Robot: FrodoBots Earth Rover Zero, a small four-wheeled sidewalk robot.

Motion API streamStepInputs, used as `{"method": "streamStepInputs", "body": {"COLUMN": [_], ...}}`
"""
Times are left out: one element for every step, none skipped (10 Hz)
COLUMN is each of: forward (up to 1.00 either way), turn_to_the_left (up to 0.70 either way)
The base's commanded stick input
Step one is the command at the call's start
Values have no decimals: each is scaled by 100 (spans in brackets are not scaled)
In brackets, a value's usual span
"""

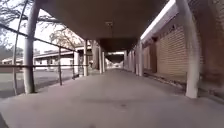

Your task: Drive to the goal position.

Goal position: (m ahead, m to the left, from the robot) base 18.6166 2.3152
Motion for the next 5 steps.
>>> {"method": "streamStepInputs", "body": {"forward": [70,70,70,70,70], "turn_to_the_left": [0,0,0,0,0]}}
